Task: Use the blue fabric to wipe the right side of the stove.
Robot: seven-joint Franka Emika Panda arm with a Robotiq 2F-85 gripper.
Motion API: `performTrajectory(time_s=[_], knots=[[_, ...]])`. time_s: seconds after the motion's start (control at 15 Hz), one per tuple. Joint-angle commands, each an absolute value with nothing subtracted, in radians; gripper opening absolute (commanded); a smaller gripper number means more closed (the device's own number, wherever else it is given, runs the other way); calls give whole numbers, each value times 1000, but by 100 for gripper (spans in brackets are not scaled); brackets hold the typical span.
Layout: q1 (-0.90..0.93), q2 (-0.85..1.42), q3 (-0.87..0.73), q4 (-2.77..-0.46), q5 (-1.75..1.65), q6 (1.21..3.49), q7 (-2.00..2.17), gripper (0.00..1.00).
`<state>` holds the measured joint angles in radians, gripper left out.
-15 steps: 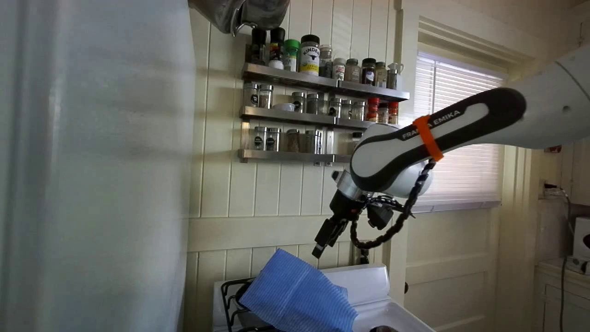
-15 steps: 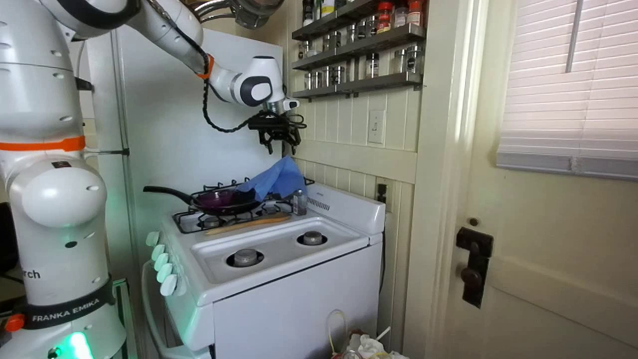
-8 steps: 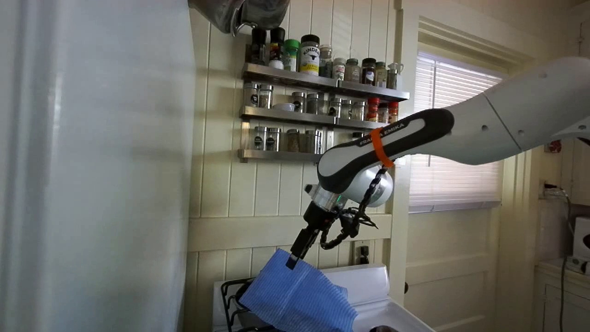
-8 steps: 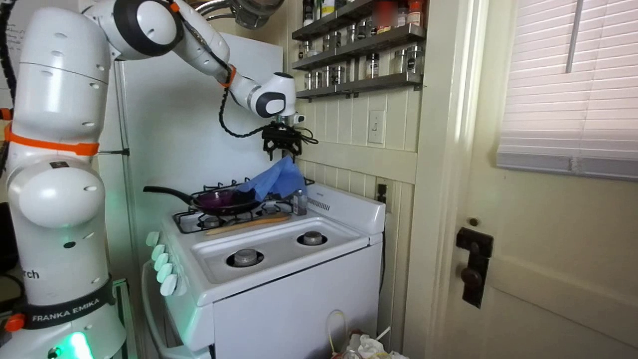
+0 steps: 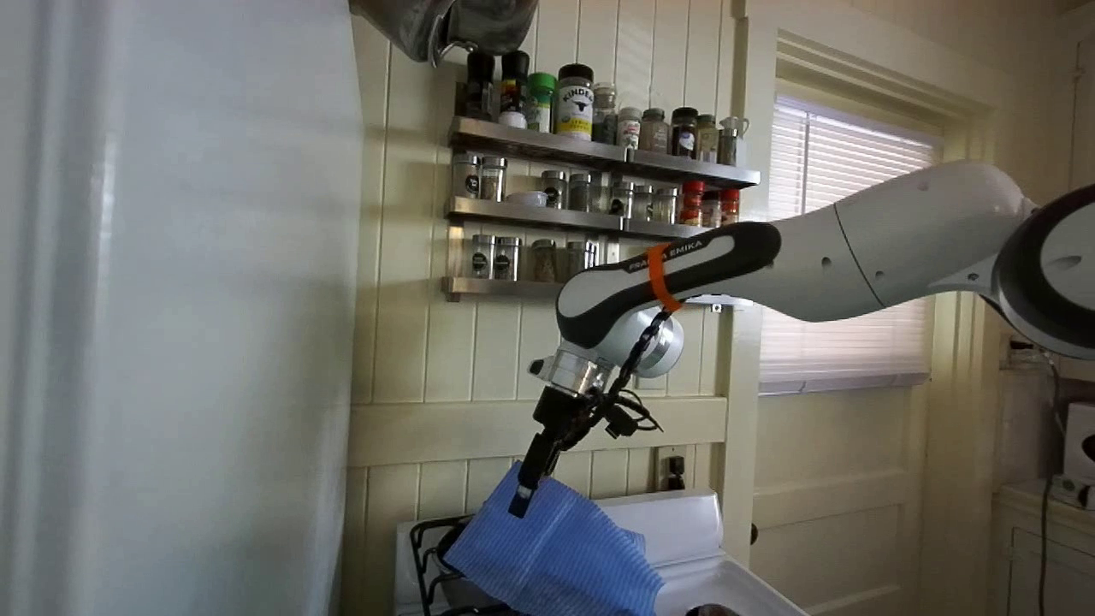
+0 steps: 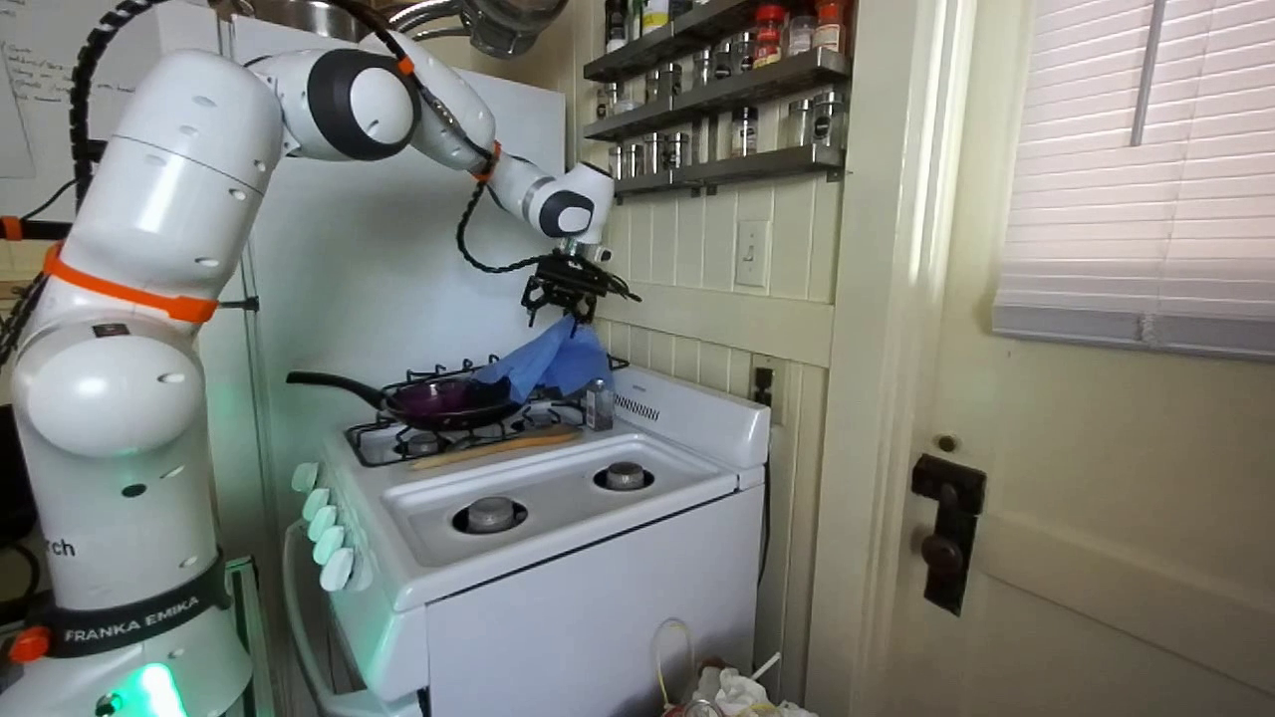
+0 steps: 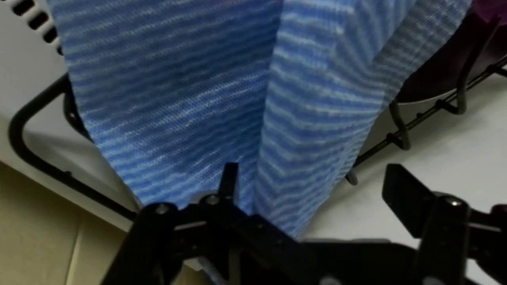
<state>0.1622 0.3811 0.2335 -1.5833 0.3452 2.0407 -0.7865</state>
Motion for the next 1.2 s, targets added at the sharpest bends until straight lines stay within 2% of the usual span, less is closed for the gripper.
performTrajectory(time_s=[0.0,0.53,0.6,1.13], knots=[[154,457,256,-1473,329,1919,-768,69],[157,447,244,-1444,299,1907,-725,6],[157,426,244,-1460,292,1913,-726,1],[138,163,257,-1679,330,2001,-814,0]])
